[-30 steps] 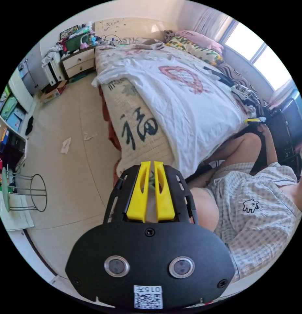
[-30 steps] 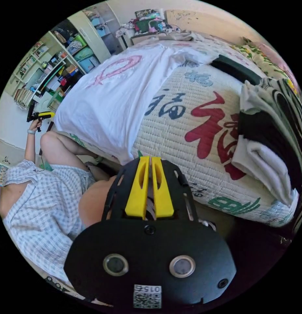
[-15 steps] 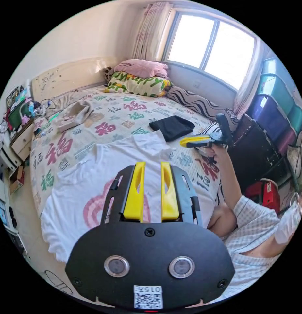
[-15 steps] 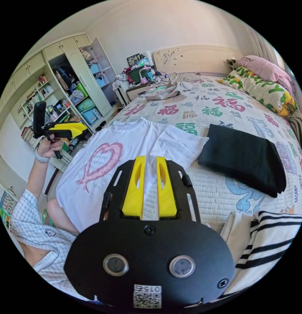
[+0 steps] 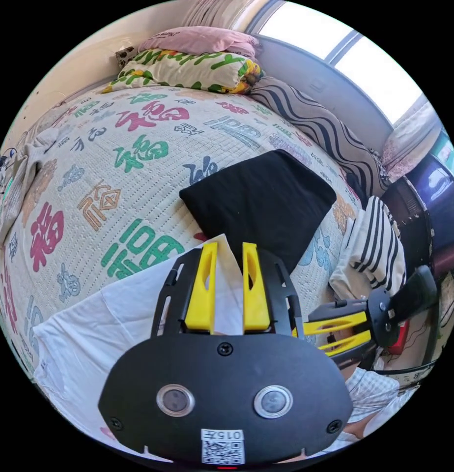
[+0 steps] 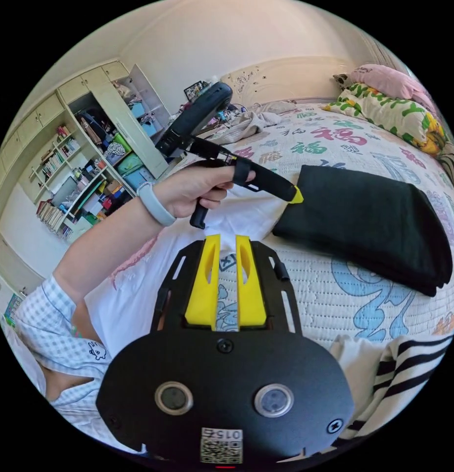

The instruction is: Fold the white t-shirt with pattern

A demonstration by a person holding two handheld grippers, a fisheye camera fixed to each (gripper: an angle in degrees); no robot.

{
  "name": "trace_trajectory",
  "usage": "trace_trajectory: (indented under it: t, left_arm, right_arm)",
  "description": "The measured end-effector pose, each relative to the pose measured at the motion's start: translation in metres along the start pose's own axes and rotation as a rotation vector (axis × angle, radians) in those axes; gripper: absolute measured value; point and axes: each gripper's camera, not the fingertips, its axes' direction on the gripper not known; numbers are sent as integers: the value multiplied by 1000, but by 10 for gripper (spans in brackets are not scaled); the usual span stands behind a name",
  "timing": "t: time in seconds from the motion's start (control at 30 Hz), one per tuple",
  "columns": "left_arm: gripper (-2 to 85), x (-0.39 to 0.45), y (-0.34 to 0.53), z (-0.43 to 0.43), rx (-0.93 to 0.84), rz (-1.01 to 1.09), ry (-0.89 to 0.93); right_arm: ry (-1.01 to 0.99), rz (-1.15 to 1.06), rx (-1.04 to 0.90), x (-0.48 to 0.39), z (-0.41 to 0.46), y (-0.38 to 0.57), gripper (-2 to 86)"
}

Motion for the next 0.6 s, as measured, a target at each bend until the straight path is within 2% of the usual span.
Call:
trace_trajectory:
  t: [0.2,0.37,0.6]
  left_arm:
    - [0,-33,30,-16,150,-101,147]
    - [-7,-39,56,-49,268,-107,156]
    - [-8,-47,94,-88,400,-95,181]
  right_arm:
    - [1,4,-46,2,10,-2,65]
    - [96,55,-47,6,15,-5,67]
    - [-132,119,21,24,12,-8,74]
